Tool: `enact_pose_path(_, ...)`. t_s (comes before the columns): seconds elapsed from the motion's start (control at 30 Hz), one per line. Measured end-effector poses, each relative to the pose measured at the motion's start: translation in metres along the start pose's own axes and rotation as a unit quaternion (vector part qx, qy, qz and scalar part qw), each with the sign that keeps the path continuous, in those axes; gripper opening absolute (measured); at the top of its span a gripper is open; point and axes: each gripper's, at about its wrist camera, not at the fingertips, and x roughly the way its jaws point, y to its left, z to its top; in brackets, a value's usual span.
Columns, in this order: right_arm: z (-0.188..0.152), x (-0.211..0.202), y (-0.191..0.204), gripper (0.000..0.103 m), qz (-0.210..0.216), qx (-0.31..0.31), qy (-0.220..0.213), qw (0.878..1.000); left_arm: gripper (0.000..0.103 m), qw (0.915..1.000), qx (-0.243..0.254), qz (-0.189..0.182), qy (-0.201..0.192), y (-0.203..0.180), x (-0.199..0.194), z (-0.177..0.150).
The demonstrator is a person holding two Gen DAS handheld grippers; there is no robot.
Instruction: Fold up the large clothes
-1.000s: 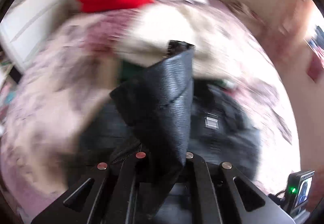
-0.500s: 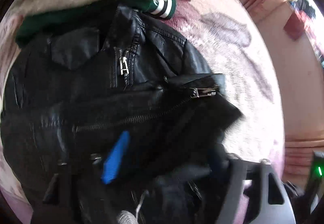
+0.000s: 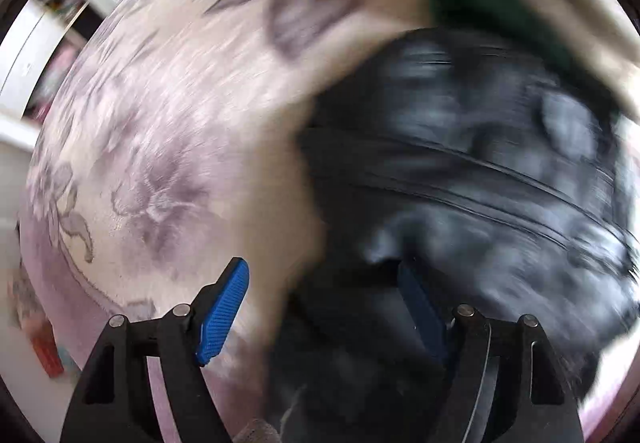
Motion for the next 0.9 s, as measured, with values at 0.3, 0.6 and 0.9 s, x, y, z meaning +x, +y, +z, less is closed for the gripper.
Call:
enact_pose_path(0.3, 0.010, 0.030, -0.022, 0.000, -0.188, -0.062, -0.007, 0.980, 0.103, 0.9953, -0.066, -0.068, 0.018, 0.031, 0.046, 0.012)
enact_pose_path(0.6, -0.044, 0.010, -0.054, 0.059, -0.025, 0.042, 0.078, 0.996, 0.102, 0.9964, -0.008, -0.079, 0.028, 0.070, -0.026, -0.067)
enact_pose_path(0.9, -0.187, 0.093, -0.087, 0.079, 0.029, 0.087, 0.201, 0.975, 0.098, 0.9799, 0.008, -0.157, 0.123, 0.088, 0.030, -0.180)
